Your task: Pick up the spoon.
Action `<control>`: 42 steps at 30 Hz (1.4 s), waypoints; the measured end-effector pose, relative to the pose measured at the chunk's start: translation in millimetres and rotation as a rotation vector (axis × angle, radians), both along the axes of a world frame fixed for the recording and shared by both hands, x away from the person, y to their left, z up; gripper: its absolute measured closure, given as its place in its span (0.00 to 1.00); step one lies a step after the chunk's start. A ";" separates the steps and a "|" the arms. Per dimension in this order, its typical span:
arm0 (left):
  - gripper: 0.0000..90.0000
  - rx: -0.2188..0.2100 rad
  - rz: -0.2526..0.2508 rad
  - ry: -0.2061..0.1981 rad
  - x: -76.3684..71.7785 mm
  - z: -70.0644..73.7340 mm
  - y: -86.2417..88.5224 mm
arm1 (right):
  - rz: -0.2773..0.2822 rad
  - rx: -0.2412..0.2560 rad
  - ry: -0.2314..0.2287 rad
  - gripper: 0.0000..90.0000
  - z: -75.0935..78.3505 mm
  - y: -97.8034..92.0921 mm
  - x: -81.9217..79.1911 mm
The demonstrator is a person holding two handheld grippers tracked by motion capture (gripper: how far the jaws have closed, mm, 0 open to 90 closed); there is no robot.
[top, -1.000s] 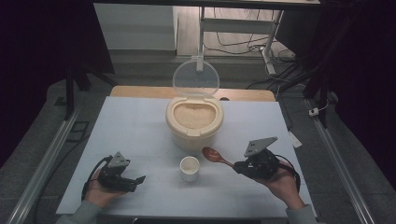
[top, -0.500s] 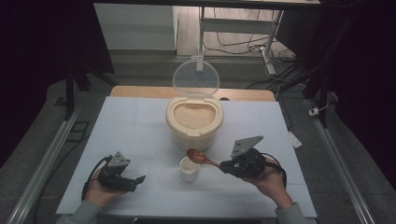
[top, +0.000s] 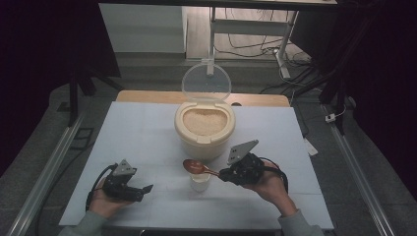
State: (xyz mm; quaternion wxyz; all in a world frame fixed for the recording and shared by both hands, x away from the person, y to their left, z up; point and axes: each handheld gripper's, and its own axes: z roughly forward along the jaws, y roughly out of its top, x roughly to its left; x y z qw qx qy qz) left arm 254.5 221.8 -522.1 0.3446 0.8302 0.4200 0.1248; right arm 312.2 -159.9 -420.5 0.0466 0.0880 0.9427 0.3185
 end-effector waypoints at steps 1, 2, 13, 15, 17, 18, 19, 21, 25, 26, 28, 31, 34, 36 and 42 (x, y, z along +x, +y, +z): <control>0.14 -0.002 -0.002 -0.002 -0.3 0.7 -0.1 | 0.003 -0.005 0.000 0.89 -1.1 1.5 0.1; 0.14 -0.005 -0.001 -0.004 -0.4 1.6 -0.4 | 0.008 -0.006 0.002 0.89 -2.2 2.8 0.1; 0.16 -0.100 -0.109 -0.103 -7.5 52.4 -15.1 | 0.051 -0.018 -0.008 0.89 -3.1 11.9 -1.2; 0.17 -0.100 -0.134 -0.120 -8.9 61.2 -20.8 | 0.058 -0.021 -0.007 0.89 -4.1 14.0 -1.4; 0.18 -0.071 -0.227 -0.161 -13.8 84.0 -42.5 | 0.063 -0.027 -0.010 0.89 -5.0 15.9 -1.9; 0.20 -0.071 -0.227 -0.161 -13.8 84.0 -42.5 | 0.065 -0.024 -0.009 0.89 -5.5 16.9 -2.3; 0.20 -0.047 -0.285 -0.166 -14.7 93.6 -57.3 | 0.069 -0.026 -0.010 0.89 -5.5 17.6 -2.6; 0.22 -0.028 -0.333 -0.152 -11.6 98.3 -70.9 | 0.076 -0.028 -0.012 0.89 -5.9 19.3 -3.2; 0.23 0.013 -0.378 -0.123 -3.0 99.5 -89.0 | 0.088 -0.043 -0.017 0.89 -6.5 23.4 -5.3; 0.24 0.024 -0.391 -0.116 -0.4 99.3 -94.3 | 0.094 -0.044 -0.017 0.89 -6.5 24.3 -5.7; 0.25 0.053 -0.423 -0.092 6.4 98.2 -106.9 | 0.099 -0.046 -0.020 0.89 -6.5 25.9 -6.6; 0.27 0.069 -0.448 -0.075 11.5 97.6 -115.9 | 0.104 -0.043 -0.017 0.89 -6.8 28.2 -7.6; 0.29 0.077 -0.463 -0.074 13.6 98.0 -121.0 | 0.111 -0.050 -0.019 0.89 -7.4 30.7 -8.6; 0.32 0.086 -0.485 -0.065 16.1 98.0 -125.7 | 0.117 -0.048 -0.018 0.89 -8.5 32.6 -9.3; 0.41 0.120 -0.559 0.000 27.3 90.8 -142.3 | 0.140 -0.063 -0.027 0.89 -10.1 38.2 -11.2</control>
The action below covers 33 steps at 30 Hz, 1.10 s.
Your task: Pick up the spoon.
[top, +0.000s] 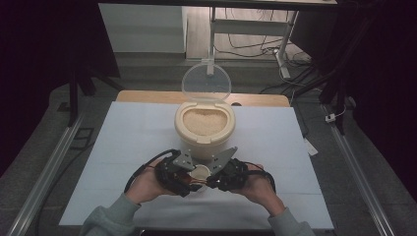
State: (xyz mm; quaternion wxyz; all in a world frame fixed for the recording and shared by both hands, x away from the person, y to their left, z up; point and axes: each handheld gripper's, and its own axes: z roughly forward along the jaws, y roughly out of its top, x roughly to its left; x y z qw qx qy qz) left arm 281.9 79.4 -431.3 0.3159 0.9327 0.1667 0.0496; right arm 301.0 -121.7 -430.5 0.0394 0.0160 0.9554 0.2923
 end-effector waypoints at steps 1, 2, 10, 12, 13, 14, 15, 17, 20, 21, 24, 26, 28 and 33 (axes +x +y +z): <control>0.42 0.006 -0.008 0.008 1.3 -1.3 -1.5 | 0.004 -0.007 -0.004 0.89 0.2 0.5 -0.1; 0.44 0.006 -0.008 0.008 1.3 -1.3 -1.5 | 0.009 -0.002 -0.002 0.89 -0.6 1.3 -0.6; 0.60 0.052 -0.061 0.071 9.1 -10.0 -7.0 | 0.038 -0.006 -0.022 0.89 1.3 3.3 -4.3; 0.66 0.066 -0.076 0.070 9.2 -11.6 -8.0 | 0.051 -0.004 -0.030 0.89 1.9 3.8 -5.2; 0.70 0.073 -0.087 0.070 9.4 -12.2 -8.4 | 0.055 -0.005 -0.031 0.89 2.0 4.1 -6.0; 0.73 0.080 -0.104 0.072 9.0 -12.6 -8.9 | 0.066 -0.006 -0.035 0.89 1.7 4.4 -6.3; 0.75 0.080 -0.104 0.072 9.0 -12.6 -8.9 | 0.074 -0.022 -0.044 0.89 2.2 4.7 -6.9; 0.79 0.082 -0.133 0.078 6.3 -14.9 -10.9 | 0.093 -0.018 -0.048 0.89 0.4 5.5 -8.3; 0.84 0.088 -0.164 0.096 5.4 -16.8 -11.2 | 0.118 -0.019 -0.052 0.88 -1.2 6.5 -10.2; 0.85 0.088 -0.164 0.096 5.4 -16.8 -11.2 | 0.121 -0.029 -0.053 0.88 -0.9 6.9 -10.5; 0.86 0.096 -0.168 0.097 4.5 -19.4 -12.3 | 0.125 -0.028 -0.046 0.88 -3.8 7.9 -10.2; 0.86 0.092 -0.157 0.084 3.8 -19.0 -12.1 | 0.115 -0.020 -0.041 0.87 -4.2 7.4 -8.9; 0.86 0.081 -0.141 0.061 3.6 -17.1 -10.4 | 0.081 0.011 -0.034 0.81 -2.4 4.7 -7.3; 0.86 0.032 -0.069 -0.003 2.7 -11.0 -2.8 | -0.069 0.162 -0.024 0.64 8.7 -10.3 -2.4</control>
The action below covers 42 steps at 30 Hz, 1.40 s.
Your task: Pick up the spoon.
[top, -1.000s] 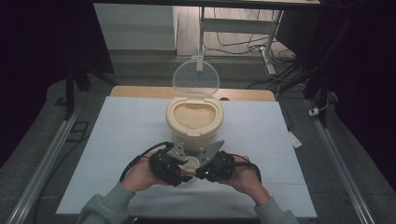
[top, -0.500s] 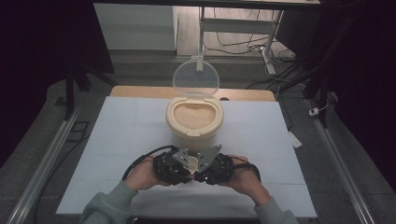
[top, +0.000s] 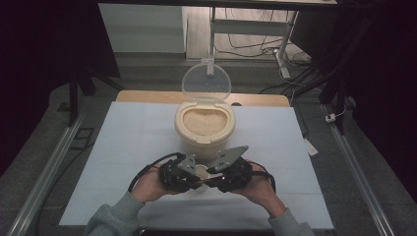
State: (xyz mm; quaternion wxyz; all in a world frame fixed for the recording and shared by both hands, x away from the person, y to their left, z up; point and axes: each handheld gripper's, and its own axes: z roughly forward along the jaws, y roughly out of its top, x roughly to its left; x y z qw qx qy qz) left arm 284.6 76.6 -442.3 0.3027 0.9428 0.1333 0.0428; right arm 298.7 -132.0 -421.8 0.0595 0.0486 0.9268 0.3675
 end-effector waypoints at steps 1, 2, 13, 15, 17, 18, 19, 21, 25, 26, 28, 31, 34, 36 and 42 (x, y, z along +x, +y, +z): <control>0.86 -0.011 0.016 -0.010 -0.3 0.8 1.5 | -0.033 0.025 0.000 0.62 1.8 -3.5 0.6; 0.86 -0.020 0.030 -0.022 -0.7 1.5 2.8 | -0.066 0.050 -0.006 0.59 3.5 -7.4 0.9; 0.86 -0.082 0.106 -0.087 -2.8 3.1 10.2 | -0.379 0.296 0.034 0.39 1.6 -48.8 -0.9; 0.87 -0.091 0.117 -0.094 -3.1 2.8 11.0 | -0.410 0.309 0.046 0.37 -0.7 -52.6 -1.1; 0.87 -0.103 0.127 -0.104 -3.3 2.8 12.2 | -0.425 0.334 0.067 0.35 -4.7 -55.1 -1.3; 0.87 -0.103 0.127 -0.104 -3.3 2.8 12.2 | -0.425 0.334 0.067 0.35 -4.7 -55.1 -1.3; 0.87 -0.107 0.132 -0.110 -3.5 2.7 12.4 | -0.447 0.338 0.090 0.34 -9.1 -56.3 -0.5; 0.87 -0.118 0.141 -0.120 -4.1 1.9 12.6 | -0.465 0.334 0.104 0.34 -13.8 -56.0 0.3; 0.87 -0.132 0.150 -0.131 -4.9 1.4 12.9 | -0.493 0.346 0.147 0.32 -23.8 -53.4 2.7; 0.87 -0.134 0.152 -0.136 -5.2 1.5 13.0 | -0.495 0.349 0.158 0.32 -25.4 -53.2 3.5; 0.87 -0.140 0.156 -0.144 -5.8 1.9 13.1 | -0.505 0.366 0.185 0.31 -28.8 -51.9 4.4; 0.87 -0.152 0.159 -0.149 -6.7 2.3 12.8 | -0.512 0.394 0.234 0.31 -33.5 -50.4 5.6; 0.87 -0.154 0.155 -0.150 -7.2 2.5 12.3 | -0.519 0.423 0.270 0.33 -35.9 -48.3 6.8; 0.87 -0.156 0.153 -0.152 -7.8 2.5 11.2 | -0.529 0.442 0.285 0.36 -36.2 -46.8 6.7; 0.87 -0.160 0.145 -0.164 -11.0 2.8 6.5 | -0.537 0.519 0.361 0.45 -39.5 -44.4 8.3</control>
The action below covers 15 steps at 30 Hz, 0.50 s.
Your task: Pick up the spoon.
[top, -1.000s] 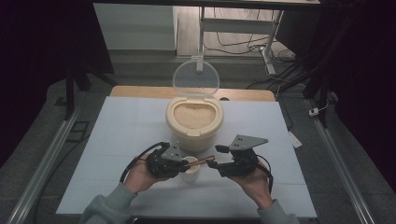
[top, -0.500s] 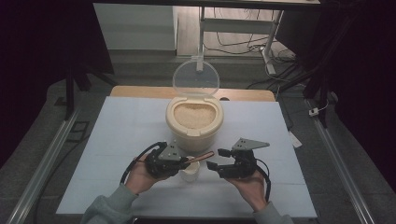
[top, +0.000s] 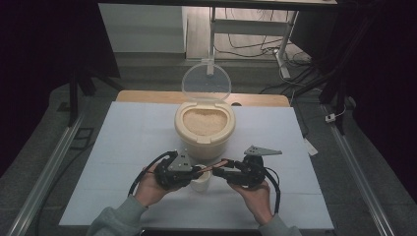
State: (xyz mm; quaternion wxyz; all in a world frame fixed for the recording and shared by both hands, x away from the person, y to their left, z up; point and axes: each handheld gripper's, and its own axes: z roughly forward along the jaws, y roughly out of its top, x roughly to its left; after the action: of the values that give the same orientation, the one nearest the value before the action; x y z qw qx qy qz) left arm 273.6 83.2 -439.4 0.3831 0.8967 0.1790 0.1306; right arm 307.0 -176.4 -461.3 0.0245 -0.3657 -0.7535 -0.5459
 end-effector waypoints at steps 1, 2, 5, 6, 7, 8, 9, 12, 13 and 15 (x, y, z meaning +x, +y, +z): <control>0.87 0.000 0.000 0.000 0.0 0.0 0.0 | 0.001 0.012 0.005 0.47 -0.5 0.0 0.2; 0.87 -0.002 0.001 -0.003 -0.8 0.1 -1.0 | -0.003 0.024 0.008 0.49 -0.7 0.2 0.0; 0.88 0.003 -0.003 -0.005 -1.2 -0.3 -2.1 | -0.015 0.052 0.008 0.55 -0.1 -0.8 -0.9; 0.88 0.004 -0.005 -0.006 -1.3 -0.5 -2.5 | -0.015 0.062 0.010 0.57 0.4 -1.5 -1.1; 0.88 0.004 -0.008 -0.006 -1.6 -0.6 -3.1 | -0.019 0.075 0.013 0.59 1.0 -1.8 -1.4; 0.88 0.004 -0.009 -0.006 -2.1 -0.8 -4.0 | -0.018 0.090 0.015 0.61 1.5 -2.1 -1.7; 0.88 0.005 -0.013 -0.008 -2.6 -0.9 -4.9 | -0.014 0.100 0.015 0.63 2.0 -1.9 -2.1; 0.88 0.014 -0.014 -0.013 -4.3 -0.8 -7.1 | -0.007 0.117 0.006 0.68 3.0 1.5 -3.9; 0.88 0.015 -0.015 -0.013 -4.6 -0.8 -7.0 | -0.007 0.127 0.000 0.70 3.3 1.9 -4.4; 0.88 0.015 -0.016 -0.016 -4.9 -0.3 -6.8 | -0.008 0.158 -0.007 0.75 4.7 1.7 -5.2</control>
State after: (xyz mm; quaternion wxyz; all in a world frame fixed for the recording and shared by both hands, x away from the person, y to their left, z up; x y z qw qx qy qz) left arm 268.7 76.4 -439.7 0.3788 0.8999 0.1677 0.1361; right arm 301.8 -174.7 -456.6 0.0485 -0.3635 -0.7066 -0.6052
